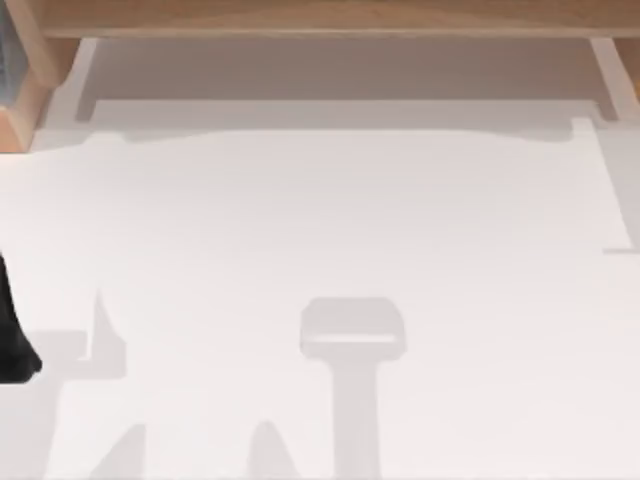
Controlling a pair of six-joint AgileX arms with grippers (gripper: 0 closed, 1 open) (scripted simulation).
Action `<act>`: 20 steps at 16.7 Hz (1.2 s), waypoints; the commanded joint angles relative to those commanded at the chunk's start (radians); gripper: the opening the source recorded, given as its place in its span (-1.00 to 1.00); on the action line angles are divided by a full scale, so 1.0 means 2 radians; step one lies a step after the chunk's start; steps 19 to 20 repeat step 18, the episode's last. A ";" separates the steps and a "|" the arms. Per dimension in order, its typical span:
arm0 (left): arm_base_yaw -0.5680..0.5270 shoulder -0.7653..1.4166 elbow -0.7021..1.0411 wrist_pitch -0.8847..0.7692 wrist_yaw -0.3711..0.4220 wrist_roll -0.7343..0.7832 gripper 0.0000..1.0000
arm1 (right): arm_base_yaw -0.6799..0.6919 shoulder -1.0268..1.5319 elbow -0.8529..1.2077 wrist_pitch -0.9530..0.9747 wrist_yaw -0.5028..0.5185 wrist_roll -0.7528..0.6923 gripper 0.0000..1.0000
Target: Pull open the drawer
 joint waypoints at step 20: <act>0.000 0.000 0.000 0.000 0.000 0.000 1.00 | 0.000 0.000 0.000 0.000 0.000 0.000 1.00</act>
